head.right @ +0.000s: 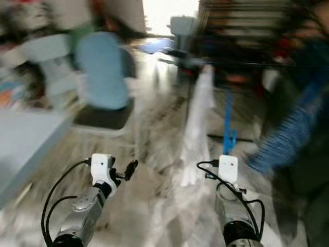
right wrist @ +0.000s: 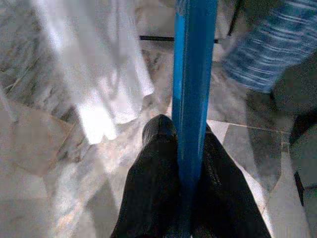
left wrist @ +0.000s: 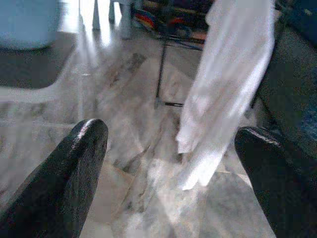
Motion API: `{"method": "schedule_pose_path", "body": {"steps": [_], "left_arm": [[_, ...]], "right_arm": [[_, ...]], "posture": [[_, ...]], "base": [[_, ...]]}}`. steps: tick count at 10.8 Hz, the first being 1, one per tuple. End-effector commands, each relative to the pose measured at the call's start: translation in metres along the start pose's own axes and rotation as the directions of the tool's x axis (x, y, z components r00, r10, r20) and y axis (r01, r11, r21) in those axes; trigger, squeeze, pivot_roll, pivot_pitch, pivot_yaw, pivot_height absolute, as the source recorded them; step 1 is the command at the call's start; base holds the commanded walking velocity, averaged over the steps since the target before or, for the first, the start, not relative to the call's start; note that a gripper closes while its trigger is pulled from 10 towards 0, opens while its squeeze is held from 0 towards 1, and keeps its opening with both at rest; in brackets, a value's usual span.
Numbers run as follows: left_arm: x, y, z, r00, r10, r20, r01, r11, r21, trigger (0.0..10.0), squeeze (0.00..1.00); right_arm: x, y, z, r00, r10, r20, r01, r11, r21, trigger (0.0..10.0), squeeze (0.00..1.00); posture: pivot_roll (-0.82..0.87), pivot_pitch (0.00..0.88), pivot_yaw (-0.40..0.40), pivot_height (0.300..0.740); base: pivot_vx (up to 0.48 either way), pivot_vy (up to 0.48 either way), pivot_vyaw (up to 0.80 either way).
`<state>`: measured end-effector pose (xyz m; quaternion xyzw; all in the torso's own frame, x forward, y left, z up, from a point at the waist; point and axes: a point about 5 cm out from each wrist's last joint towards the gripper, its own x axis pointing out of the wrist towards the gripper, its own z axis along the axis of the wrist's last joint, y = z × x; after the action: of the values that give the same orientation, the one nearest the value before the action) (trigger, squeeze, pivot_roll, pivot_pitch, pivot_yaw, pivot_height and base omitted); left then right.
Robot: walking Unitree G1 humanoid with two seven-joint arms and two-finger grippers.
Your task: Hang hanger
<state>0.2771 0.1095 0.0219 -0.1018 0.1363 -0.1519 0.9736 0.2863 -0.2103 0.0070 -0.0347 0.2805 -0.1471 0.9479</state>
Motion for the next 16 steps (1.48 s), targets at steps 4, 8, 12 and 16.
{"method": "schedule_pose_path", "body": {"steps": [4,8,12,16], "left_arm": [[0.001,-0.006,-0.003,1.000,-0.024,-0.019,0.024,1.000,-0.004,10.0,0.00],[0.002,-0.007,-0.004,0.999,-0.029,-0.027,0.029,1.000,-0.005,10.0,0.00],[0.002,-0.008,-0.004,0.999,-0.038,-0.029,0.038,0.999,0.001,10.0,0.00],[0.002,-0.008,-0.004,0.999,-0.038,-0.030,0.038,0.999,0.001,10.0,0.00]], "right_arm": [[0.001,0.000,-0.003,0.999,0.019,-0.044,-0.019,1.000,0.003,10.0,0.00],[0.002,0.005,-0.004,0.997,0.043,-0.064,-0.042,0.999,0.017,10.0,0.00],[0.002,0.005,-0.004,0.996,0.047,-0.072,-0.046,0.999,0.018,10.0,0.00],[0.003,0.007,-0.003,0.995,0.066,-0.071,-0.065,0.998,0.014,10.0,0.00]], "posture": [[-0.15,0.000,0.070,0.740],[-0.15,0.000,0.071,0.740],[-0.15,0.000,0.071,0.740],[-0.15,0.000,0.070,0.740]], "base": [[0.311,0.000,0.00],[0.321,0.000,0.00],[0.332,0.242,-0.80],[0.328,0.335,-0.20]]}}
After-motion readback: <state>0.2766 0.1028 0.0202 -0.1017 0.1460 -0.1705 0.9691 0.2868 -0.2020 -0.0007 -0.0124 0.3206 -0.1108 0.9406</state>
